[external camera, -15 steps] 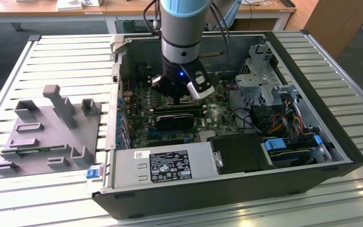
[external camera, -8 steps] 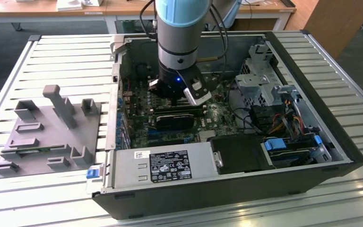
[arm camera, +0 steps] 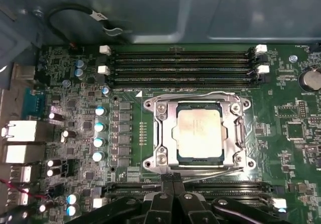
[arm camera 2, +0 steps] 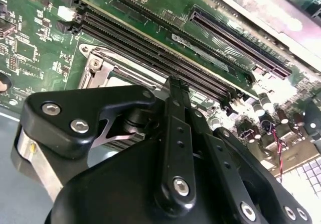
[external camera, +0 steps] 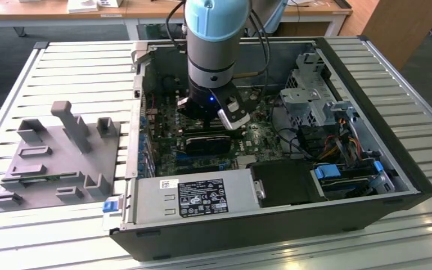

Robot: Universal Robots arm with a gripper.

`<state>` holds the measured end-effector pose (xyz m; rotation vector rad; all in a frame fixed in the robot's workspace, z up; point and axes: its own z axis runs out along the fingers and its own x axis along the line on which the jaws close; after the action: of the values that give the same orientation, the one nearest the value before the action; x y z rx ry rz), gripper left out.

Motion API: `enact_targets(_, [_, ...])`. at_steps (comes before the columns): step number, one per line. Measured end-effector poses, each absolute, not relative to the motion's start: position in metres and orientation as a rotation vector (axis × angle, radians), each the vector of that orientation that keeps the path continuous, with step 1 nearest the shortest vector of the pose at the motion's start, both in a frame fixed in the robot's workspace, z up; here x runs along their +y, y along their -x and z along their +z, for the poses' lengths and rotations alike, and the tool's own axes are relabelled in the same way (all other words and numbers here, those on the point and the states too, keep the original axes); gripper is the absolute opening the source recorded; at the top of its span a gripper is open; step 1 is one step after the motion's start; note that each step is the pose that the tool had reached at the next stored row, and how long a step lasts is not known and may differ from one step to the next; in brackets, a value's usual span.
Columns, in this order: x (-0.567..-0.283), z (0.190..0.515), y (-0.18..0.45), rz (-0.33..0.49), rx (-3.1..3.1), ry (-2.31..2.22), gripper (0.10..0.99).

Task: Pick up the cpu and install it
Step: 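Install the second cpu locking lever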

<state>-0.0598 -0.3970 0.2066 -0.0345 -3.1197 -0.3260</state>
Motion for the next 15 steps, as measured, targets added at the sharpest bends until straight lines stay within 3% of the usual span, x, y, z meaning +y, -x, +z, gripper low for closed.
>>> enact_targets(15, [-0.408,0.202,0.072,-0.391,-3.112,0.034,0.106])
